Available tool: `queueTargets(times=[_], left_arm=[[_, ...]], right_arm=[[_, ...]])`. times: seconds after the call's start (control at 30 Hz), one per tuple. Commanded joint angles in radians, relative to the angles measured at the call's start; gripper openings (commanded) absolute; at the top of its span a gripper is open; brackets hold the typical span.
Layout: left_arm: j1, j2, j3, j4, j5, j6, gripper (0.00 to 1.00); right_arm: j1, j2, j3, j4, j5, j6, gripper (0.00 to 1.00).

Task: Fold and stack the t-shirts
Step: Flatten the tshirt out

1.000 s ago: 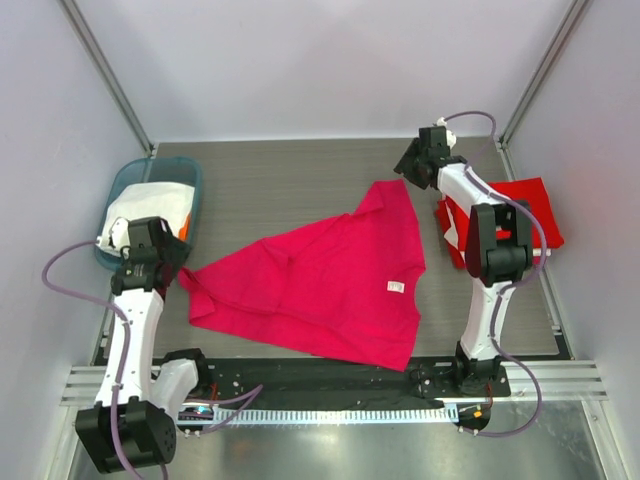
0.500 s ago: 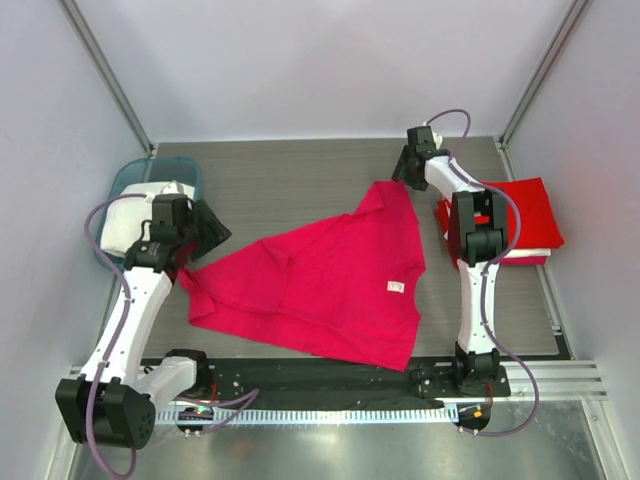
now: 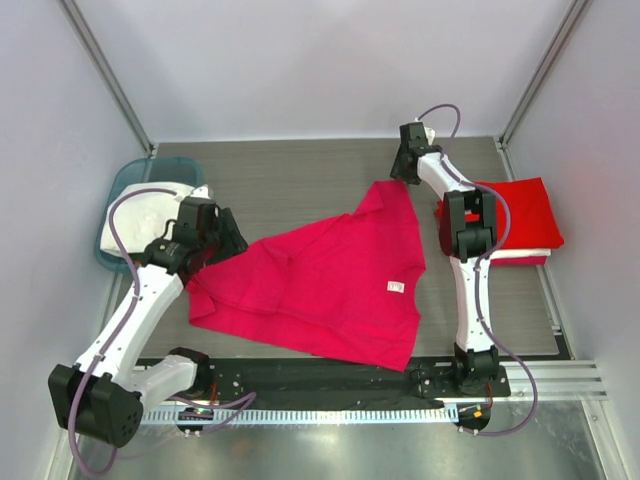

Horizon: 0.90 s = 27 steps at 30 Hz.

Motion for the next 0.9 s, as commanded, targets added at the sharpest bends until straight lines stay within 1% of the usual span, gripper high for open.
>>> queueTargets(times=[0.0, 0.1, 0.13, 0.2, 0.23, 0.33, 0.6, 0.7, 0.73, 0.83, 0.87], left_arm=[[-0.009, -0.016, 0.029, -0.006, -0.028, 0.022, 0.56], [-0.013, 0.012, 0.031, -0.006, 0.000, 0.026, 0.57], [-0.012, 0.018, 0.029, -0.006, 0.001, 0.025, 0.57], [-0.015, 0.035, 0.025, -0.002, 0.012, 0.022, 0.59], [-0.016, 0.041, 0.023, 0.000, 0.015, 0.020, 0.59], [-0.027, 0.056, 0.017, 0.016, 0.034, 0.013, 0.60], [-0.103, 0.109, -0.001, 0.070, 0.060, -0.004, 0.62], [-0.146, 0.153, -0.001, 0.075, 0.046, 0.000, 0.64], [-0.160, 0.191, -0.001, 0.078, 0.046, 0.000, 0.64], [-0.231, 0.248, 0.009, 0.070, 0.003, 0.003, 0.64], [-0.251, 0.282, 0.014, 0.063, -0.044, 0.000, 0.64]], right_arm=[[0.017, 0.058, 0.041, -0.073, 0.017, -0.024, 0.46], [0.023, 0.070, 0.048, -0.079, 0.017, -0.026, 0.42], [0.023, 0.073, 0.052, -0.082, 0.022, -0.028, 0.37], [0.024, 0.070, 0.047, -0.090, 0.034, -0.029, 0.32], [0.024, 0.069, 0.044, -0.088, 0.046, -0.028, 0.21], [0.024, 0.053, 0.035, -0.090, 0.048, -0.040, 0.02], [0.009, -0.013, 0.026, -0.090, 0.046, -0.029, 0.01], [0.009, -0.048, 0.016, -0.087, 0.045, -0.024, 0.01], [0.009, -0.054, 0.013, -0.088, 0.045, -0.024, 0.01], [0.008, -0.074, -0.007, -0.088, 0.035, -0.017, 0.01], [0.009, -0.080, -0.017, -0.088, 0.031, -0.017, 0.01]])
